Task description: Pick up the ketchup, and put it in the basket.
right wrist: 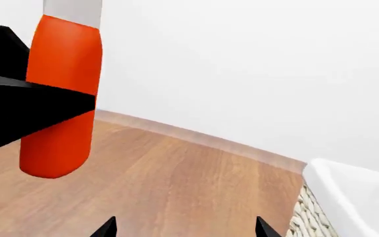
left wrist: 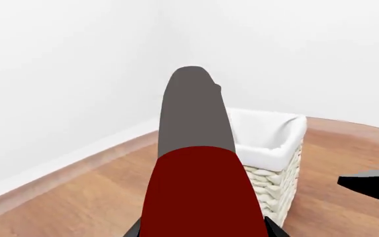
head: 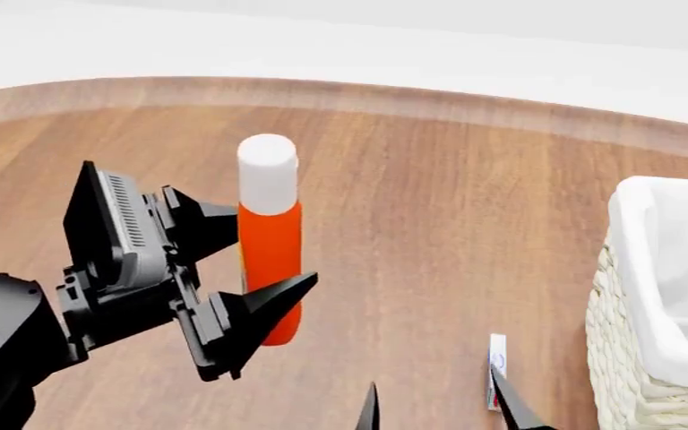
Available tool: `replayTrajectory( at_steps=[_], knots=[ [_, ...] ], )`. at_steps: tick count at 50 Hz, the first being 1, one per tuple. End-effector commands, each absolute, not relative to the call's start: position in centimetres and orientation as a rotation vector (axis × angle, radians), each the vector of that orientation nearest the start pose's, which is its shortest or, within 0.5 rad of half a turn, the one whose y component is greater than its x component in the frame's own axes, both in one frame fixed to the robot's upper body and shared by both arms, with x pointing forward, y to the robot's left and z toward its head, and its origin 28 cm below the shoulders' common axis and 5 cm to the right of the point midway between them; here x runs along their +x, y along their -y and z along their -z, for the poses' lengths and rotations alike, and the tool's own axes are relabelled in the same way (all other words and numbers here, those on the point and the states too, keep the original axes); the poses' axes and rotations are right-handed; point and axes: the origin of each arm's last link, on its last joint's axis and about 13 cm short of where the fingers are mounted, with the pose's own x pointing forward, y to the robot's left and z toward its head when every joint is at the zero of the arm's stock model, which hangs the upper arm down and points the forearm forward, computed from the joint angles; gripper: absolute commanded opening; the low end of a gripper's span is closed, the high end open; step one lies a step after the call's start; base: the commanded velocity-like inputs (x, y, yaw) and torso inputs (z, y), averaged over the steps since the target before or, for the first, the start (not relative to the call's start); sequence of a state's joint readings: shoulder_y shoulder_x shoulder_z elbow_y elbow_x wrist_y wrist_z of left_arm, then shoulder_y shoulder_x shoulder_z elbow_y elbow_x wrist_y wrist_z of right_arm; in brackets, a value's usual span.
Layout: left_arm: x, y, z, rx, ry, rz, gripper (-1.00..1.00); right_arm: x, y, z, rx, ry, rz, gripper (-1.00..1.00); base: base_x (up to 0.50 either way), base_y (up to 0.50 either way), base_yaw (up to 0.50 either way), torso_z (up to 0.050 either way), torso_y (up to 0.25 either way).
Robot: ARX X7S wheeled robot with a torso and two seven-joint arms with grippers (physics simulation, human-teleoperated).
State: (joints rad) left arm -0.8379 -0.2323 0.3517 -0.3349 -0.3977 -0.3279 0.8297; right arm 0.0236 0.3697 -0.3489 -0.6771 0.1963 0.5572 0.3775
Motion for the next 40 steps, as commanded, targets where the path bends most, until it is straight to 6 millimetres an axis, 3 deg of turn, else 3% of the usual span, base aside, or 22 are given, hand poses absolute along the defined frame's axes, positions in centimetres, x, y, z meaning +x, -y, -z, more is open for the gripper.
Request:
replayTrajectory(
  at_steps=[1,20,40],
  knots=[
    [37.0,-20.7,-16.2,0.054,0.089,1.101,-1.0,16.0,8.5,-14.8,-0.139,0.087,-0.158,1.0,0.0,0.0,0.0,0.0,0.0],
    [36.7,-20.6,-15.1,0.073,0.066,1.118,-1.0,15.4,8.1,-19.6,0.061,0.149,-0.322,1.0,0.0,0.0,0.0,0.0,0.001],
    [36.5,-20.3,-14.8,0.083,0.058,1.141,-1.0,17.6,7.1,-21.9,0.087,0.191,-0.386,1.0,0.0,0.0,0.0,0.0,0.001]
  ],
)
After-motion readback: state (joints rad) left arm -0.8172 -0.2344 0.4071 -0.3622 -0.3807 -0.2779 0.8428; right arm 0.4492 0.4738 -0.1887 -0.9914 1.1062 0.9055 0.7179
